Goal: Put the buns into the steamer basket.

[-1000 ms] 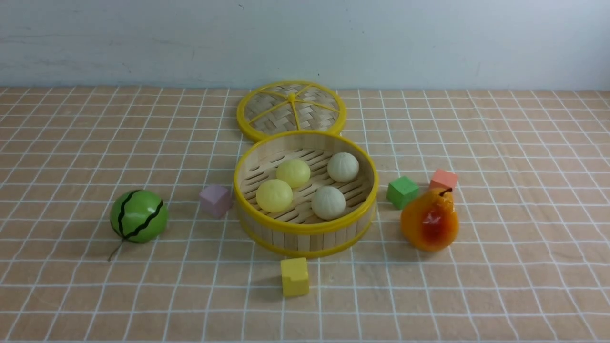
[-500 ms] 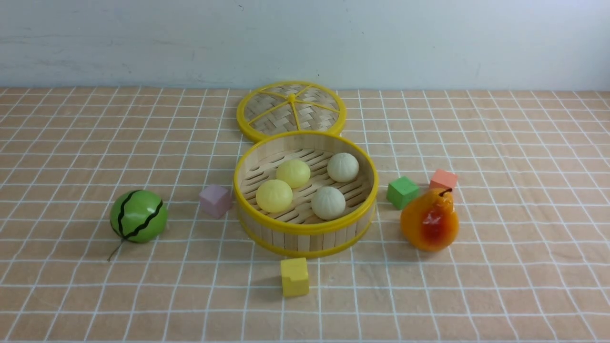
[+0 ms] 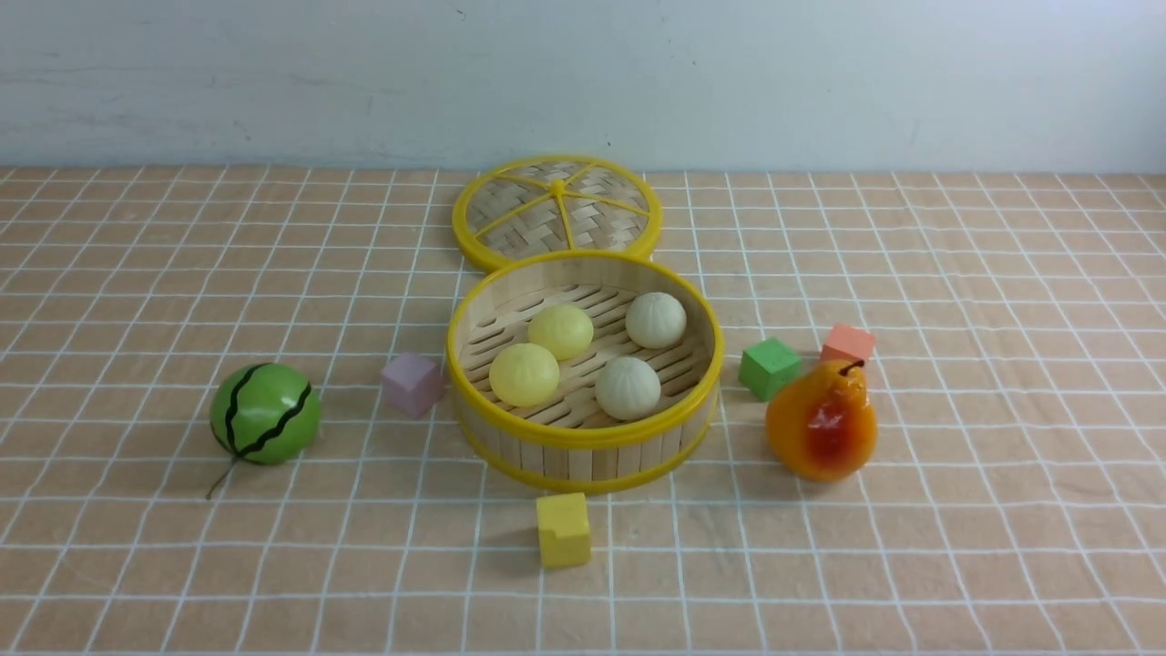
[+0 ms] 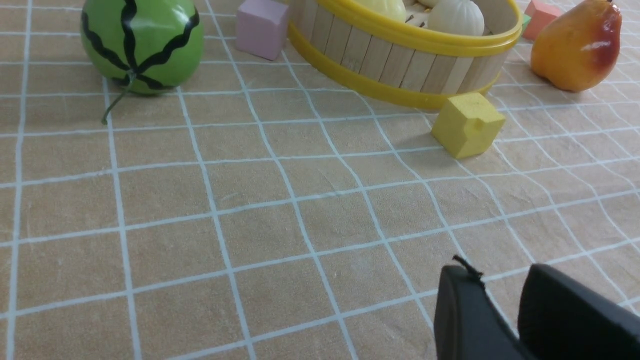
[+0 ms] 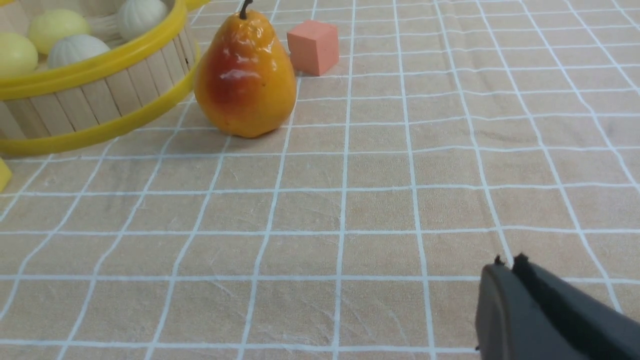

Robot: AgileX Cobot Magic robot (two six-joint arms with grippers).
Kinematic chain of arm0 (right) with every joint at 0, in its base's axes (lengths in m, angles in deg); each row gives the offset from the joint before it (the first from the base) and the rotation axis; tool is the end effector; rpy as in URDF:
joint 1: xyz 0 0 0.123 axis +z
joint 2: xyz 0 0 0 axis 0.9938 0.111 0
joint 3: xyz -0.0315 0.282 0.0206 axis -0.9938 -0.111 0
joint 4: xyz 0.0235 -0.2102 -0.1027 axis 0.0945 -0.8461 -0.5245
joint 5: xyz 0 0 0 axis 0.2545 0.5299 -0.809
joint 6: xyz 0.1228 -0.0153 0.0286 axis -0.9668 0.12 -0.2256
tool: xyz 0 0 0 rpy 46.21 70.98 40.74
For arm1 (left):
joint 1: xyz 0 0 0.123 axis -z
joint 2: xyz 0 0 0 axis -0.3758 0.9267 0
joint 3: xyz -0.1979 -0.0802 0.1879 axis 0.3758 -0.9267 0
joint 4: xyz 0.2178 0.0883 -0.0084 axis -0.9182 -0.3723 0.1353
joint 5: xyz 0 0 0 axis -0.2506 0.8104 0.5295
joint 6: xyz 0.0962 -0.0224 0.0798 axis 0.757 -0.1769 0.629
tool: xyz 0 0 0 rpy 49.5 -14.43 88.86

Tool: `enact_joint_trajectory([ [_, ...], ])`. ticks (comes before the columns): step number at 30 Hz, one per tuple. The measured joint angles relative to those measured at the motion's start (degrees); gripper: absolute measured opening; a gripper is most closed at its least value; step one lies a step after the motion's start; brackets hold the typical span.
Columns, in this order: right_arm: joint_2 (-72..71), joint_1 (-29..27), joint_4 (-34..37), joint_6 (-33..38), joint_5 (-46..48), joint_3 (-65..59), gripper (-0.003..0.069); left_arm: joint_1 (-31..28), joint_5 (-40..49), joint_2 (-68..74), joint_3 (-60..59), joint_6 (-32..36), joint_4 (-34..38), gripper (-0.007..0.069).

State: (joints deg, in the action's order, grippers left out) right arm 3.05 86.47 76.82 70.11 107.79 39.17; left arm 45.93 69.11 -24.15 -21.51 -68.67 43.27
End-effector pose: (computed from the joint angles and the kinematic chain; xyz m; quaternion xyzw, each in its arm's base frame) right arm 0.0699 0.0077 0.1621 0.0029 0.8065 0.0516 0.5890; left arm 0.0755 -0.0389 0.1723 0.0834 0.7994 -0.2063 0.5581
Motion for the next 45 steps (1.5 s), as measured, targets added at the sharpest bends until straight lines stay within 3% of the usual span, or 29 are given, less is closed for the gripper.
enact_joint_trajectory([
  [4, 0.0, 0.0, 0.0, 0.0, 0.0, 0.0, 0.0022, -1.69, -2.63, -1.56, -0.84, 0.0, -1.95, 0.0158],
  [9, 0.0, 0.0, 0.0, 0.0, 0.0, 0.0, 0.0031, -13.53, -3.24, -8.08, -0.85, -2.91, -1.86, 0.0067],
  [11, -0.01, 0.0, 0.0, 0.0, 0.0, 0.0, 0.0032, -19.2, 0.27, -9.78, -0.89, -3.97, -1.75, -0.0008],
  [13, -0.01, 0.0, 0.03, 0.0, 0.0, 0.0, 0.0032, -21.55, 5.79, -9.99, -0.89, -4.14, -1.86, -0.0013],
  [17, -0.01, 0.0, 0.03, 0.0, 0.0, 0.0, 0.0034, -22.06, 9.78, -9.99, -1.03, -5.13, -1.01, -0.0013],
  [45, -0.01, 0.0, 0.03, 0.0, 0.0, 0.0, 0.0071, -22.06, 9.9, -9.99, -1.03, -5.98, -0.26, -0.0013],
])
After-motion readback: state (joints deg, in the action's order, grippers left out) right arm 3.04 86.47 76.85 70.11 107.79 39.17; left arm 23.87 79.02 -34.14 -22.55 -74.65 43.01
